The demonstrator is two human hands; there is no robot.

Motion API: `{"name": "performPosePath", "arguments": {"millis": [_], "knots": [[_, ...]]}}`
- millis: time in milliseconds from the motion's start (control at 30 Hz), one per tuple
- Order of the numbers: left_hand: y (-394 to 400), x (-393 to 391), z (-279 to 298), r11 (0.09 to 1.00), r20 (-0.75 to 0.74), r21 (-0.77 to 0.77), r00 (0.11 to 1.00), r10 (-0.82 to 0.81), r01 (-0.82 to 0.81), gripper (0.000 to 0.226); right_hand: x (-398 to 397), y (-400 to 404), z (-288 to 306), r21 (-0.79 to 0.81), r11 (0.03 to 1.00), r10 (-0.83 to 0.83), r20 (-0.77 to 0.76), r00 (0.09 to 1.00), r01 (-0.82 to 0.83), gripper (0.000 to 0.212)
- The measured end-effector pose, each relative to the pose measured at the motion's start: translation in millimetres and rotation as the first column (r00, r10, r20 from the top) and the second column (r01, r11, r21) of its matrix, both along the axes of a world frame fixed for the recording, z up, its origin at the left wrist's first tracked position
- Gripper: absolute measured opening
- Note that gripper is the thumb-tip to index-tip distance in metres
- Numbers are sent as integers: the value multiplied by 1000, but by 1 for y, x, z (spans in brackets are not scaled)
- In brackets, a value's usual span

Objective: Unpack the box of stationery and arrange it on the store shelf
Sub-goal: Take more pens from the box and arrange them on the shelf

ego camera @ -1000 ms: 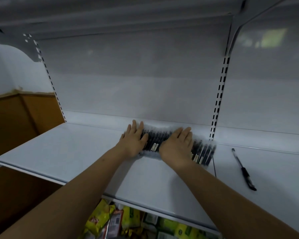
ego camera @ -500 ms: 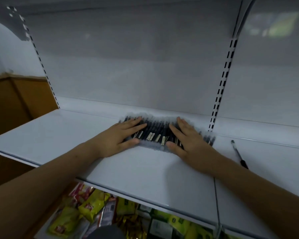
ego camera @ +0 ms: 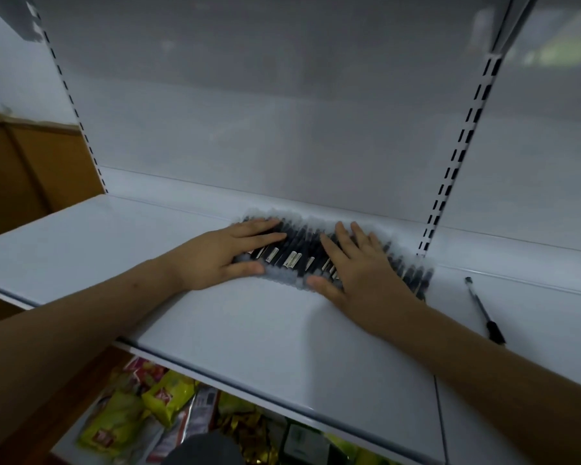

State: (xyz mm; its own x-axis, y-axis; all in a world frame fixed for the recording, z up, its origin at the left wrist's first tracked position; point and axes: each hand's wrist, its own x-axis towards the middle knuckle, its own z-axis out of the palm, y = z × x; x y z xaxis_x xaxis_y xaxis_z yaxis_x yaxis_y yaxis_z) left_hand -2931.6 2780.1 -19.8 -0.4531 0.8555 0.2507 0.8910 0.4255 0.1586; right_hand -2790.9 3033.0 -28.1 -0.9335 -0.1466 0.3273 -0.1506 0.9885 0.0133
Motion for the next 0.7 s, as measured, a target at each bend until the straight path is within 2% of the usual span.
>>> {"name": "performPosePath", "arguments": {"millis": [100, 167, 367, 500, 600, 700], "knots": [[-1, 2, -1, 1000, 28, 27, 1000, 12, -13, 65, -1, 3, 6, -30, 998, 50, 78, 996, -48, 90], [0, 3, -1, 999, 26, 43, 1000, -2, 1, 70, -3, 8, 9, 7, 995, 102, 100, 990, -103, 88], [12, 23, 4, 985, -155, 168, 988, -23, 49, 81, 0, 18, 11, -4, 990, 141, 79, 987, -141, 78], [40, 42, 6, 995, -262, 57, 963, -70, 88, 71, 16, 22, 8, 24, 1000, 2, 94, 996, -4, 88], [43, 38, 10, 998, -156, -15, 986, -58, 56, 63, 29, 27, 3, -72, 991, -98, 180, 979, 113, 92], [40, 30, 13, 992, -88, -106, 992, -85, 75, 63, 31, 33, 3, -129, 989, -47, 186, 981, 72, 87]]}}
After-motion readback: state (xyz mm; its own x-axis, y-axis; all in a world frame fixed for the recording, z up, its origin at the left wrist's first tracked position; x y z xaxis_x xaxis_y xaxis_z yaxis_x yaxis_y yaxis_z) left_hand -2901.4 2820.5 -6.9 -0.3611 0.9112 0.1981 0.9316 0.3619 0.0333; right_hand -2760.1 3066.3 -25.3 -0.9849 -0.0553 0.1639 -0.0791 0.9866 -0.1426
